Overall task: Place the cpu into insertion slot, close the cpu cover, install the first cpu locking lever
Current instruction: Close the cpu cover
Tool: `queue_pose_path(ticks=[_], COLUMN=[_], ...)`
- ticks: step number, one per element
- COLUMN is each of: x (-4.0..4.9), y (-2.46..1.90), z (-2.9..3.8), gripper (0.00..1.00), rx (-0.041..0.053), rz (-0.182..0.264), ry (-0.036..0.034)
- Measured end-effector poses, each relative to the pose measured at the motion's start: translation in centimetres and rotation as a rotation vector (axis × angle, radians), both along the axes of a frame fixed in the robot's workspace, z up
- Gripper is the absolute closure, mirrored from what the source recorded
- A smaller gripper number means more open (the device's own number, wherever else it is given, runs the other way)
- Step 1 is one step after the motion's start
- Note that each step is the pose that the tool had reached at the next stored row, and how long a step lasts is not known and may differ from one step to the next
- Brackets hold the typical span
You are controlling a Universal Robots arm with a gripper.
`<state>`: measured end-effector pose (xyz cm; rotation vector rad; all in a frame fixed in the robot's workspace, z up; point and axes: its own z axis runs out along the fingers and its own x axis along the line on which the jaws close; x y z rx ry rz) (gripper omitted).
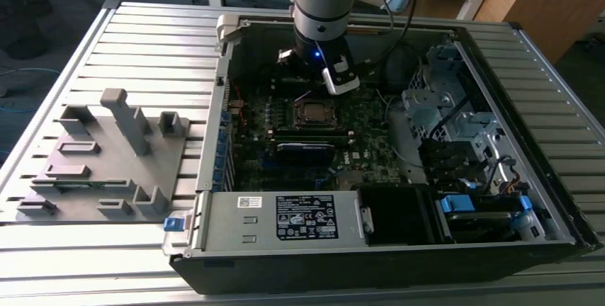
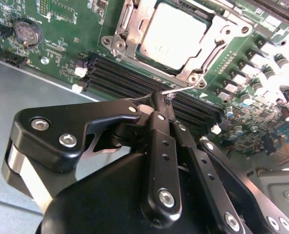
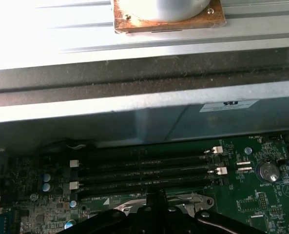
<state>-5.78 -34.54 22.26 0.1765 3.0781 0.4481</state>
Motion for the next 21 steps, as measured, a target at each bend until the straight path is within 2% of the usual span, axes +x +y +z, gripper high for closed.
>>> queue_pose_path(ticks=[15,17,21], x=[0.15,0.15,0.15], y=[0.12,0.12,0.13], z=[-0.24,-0.65,-0.75], gripper=[0.90,0.90,0.90], rx=[0.0000,-0.0001,0.0017], rz=[0.000,0.000,0.000], ry=[0.0000,0.0000,-0.0006])
